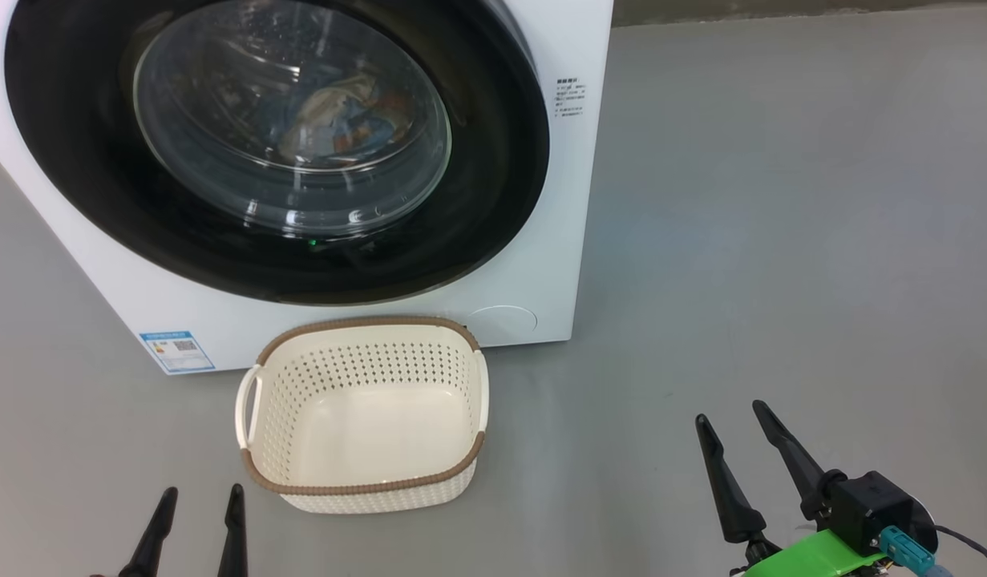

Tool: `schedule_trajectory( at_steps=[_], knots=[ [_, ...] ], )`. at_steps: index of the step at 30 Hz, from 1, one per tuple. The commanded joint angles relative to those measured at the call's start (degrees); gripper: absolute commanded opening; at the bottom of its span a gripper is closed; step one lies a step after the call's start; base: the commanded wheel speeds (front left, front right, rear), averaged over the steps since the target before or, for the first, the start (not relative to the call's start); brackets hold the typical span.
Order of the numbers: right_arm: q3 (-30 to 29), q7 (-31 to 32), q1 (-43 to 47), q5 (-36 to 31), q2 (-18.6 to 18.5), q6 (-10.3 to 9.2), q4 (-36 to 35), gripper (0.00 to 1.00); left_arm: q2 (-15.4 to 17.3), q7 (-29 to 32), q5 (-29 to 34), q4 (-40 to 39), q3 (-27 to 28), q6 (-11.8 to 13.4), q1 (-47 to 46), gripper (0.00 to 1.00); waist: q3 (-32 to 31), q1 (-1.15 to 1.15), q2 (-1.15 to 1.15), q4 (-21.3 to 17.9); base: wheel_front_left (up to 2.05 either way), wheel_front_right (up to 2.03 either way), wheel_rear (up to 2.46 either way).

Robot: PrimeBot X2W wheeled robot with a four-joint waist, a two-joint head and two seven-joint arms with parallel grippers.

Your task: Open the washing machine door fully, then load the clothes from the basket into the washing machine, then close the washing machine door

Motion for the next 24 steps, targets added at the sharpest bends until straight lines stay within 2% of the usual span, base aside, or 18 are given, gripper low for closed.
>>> schedule_trajectory(
  at_steps=[1,24],
  knots=[
    [1.20,-0.26,-0.56,-0.54,0.07,-0.33,-1.67,1.00,0.37,-0.37,-0.08,-1.74,1.64,0.35,-1.39,1.00,0.14,0.00,0.00,0.09,0.00,0.00,0.00],
    [-0.90,-0.26,-0.79,-0.18,0.09,-0.33,-1.85,1.00,0.37,-0.37,0.48,-2.21,2.62,0.77,-2.07,1.00,0.65,0.00,0.00,0.33,0.00,0.00,0.00]
  ],
)
